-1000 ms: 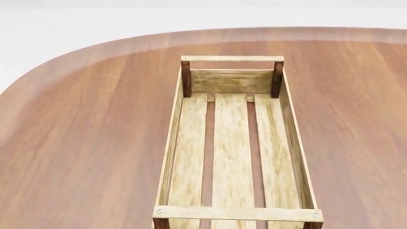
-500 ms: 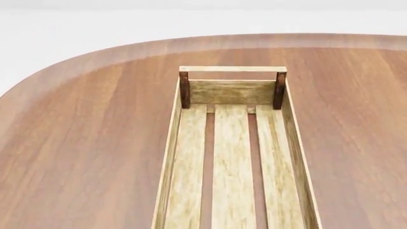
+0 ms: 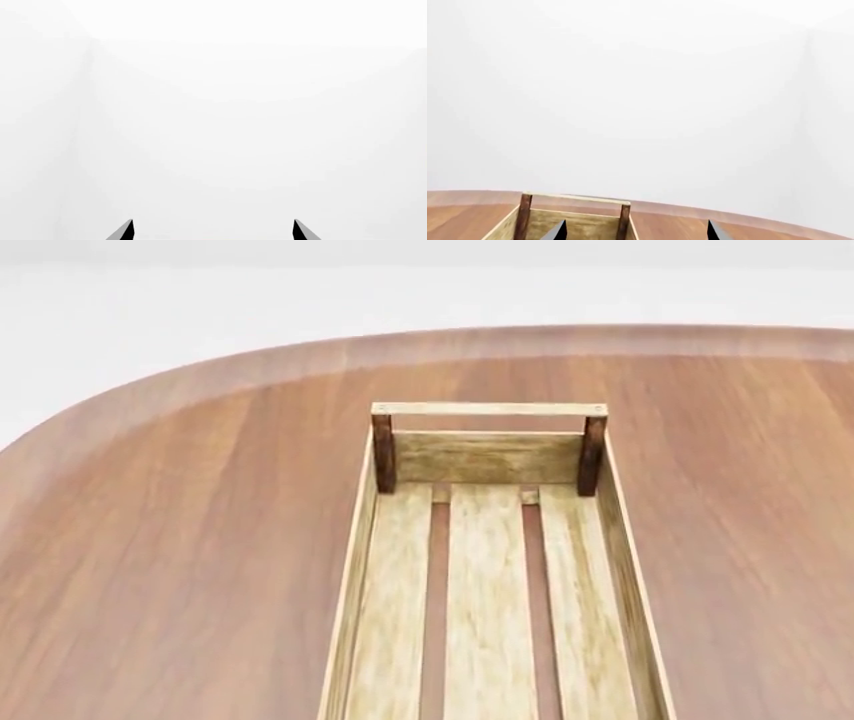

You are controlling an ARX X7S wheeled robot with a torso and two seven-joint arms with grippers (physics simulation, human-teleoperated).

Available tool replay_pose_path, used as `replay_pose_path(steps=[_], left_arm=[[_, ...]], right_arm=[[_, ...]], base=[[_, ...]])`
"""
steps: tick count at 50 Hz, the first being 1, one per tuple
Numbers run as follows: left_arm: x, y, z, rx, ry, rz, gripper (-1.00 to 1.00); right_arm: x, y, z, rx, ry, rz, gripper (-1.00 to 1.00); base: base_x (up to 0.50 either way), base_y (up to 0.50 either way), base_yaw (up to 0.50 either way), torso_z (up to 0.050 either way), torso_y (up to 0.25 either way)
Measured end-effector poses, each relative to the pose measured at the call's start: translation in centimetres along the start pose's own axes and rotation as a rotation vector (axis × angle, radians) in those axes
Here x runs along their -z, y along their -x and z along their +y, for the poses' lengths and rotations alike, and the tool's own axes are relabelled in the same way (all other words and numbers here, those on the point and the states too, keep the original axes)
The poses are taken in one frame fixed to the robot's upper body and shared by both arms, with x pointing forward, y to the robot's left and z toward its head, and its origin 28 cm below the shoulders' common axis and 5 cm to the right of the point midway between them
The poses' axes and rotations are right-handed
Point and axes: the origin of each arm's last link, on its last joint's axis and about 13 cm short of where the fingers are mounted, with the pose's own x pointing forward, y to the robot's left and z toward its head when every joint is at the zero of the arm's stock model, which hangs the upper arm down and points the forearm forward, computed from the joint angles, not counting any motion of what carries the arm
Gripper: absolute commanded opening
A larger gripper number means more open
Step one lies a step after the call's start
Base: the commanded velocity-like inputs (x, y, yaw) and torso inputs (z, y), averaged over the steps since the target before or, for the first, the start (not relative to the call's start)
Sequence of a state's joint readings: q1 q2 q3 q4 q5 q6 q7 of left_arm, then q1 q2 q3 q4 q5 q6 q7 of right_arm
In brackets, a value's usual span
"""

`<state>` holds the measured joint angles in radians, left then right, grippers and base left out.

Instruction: Pick up the cream cheese and put it in the tray.

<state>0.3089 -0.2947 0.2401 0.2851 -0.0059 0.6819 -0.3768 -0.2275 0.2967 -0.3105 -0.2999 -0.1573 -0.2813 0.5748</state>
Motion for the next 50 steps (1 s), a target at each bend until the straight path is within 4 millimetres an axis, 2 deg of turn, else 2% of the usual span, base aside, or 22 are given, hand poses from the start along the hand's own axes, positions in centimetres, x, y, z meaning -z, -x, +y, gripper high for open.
replay_pose_path(steps=[30, 50], left_arm=[[0.01, 0.00, 0.02, 0.000, 0.003, -0.001, 1.00], [-0.01, 0.00, 0.03, 0.000, 0.003, -0.001, 1.00]], right_arm=[[0.02, -0.01, 0.01, 0.002, -0.004, -0.007, 1.00], [0.02, 0.04, -0.07, 0.012, -0.012, -0.026, 1.00]], base=[[0.16, 0.00, 0.00, 0.000, 0.000], [0.00, 0.00, 0.00, 0.000, 0.000]])
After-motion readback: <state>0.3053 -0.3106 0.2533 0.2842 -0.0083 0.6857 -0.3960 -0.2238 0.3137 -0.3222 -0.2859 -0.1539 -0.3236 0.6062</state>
